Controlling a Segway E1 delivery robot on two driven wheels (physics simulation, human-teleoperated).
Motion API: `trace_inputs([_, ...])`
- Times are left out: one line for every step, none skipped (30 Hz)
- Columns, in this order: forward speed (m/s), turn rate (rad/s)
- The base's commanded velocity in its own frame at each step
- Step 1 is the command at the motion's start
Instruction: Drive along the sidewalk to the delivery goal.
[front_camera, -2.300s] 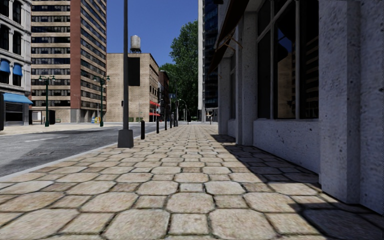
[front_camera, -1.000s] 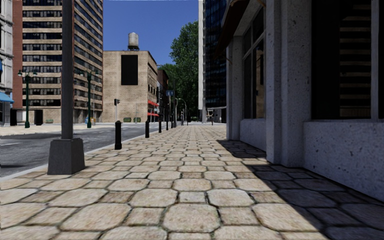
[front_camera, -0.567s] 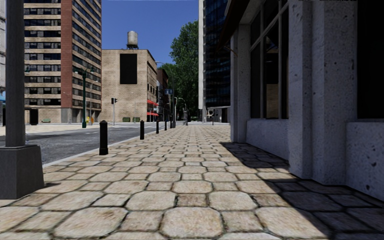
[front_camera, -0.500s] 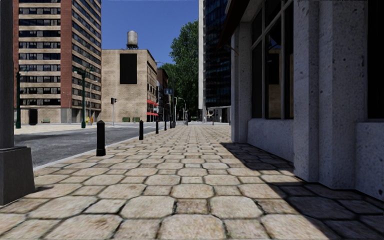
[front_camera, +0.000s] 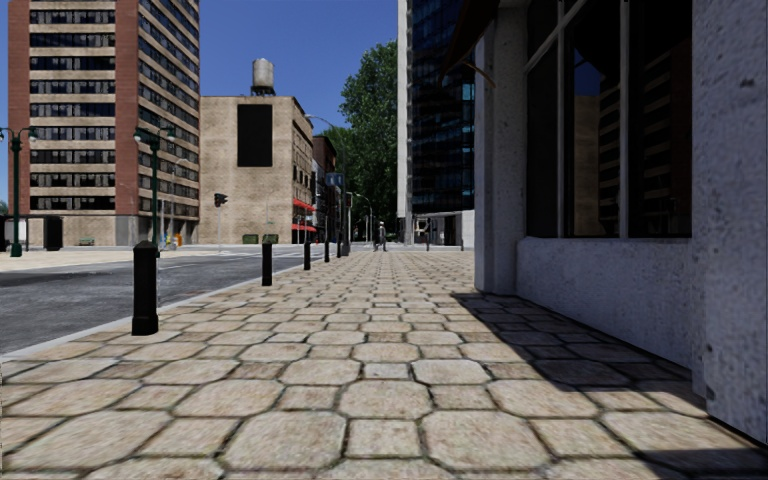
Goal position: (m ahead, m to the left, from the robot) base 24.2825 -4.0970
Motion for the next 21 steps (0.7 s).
trace_inputs([2.00,0.00])
trace_inputs([2.00,0.00])
trace_inputs([2.00,0.00])
trace_inputs([2.00,0.00])
trace_inputs([2.00,0.00])
trace_inputs([2.00,0.00])
trace_inputs([2.00,0.00])
trace_inputs([2.00,0.00])
trace_inputs([2.00,0.00])
trace_inputs([2.00,0.00])
trace_inputs([2.00,0.00])
trace_inputs([2.00,0.00])
trace_inputs([2.00,0.00])
trace_inputs([2.00,0.00])
trace_inputs([2.00,0.00])
trace_inputs([2.00,0.00])
trace_inputs([2.00,0.00])
trace_inputs([2.00,0.00])
trace_inputs([2.00,0.00])
trace_inputs([2.00,0.00])
trace_inputs([2.00,0.00])
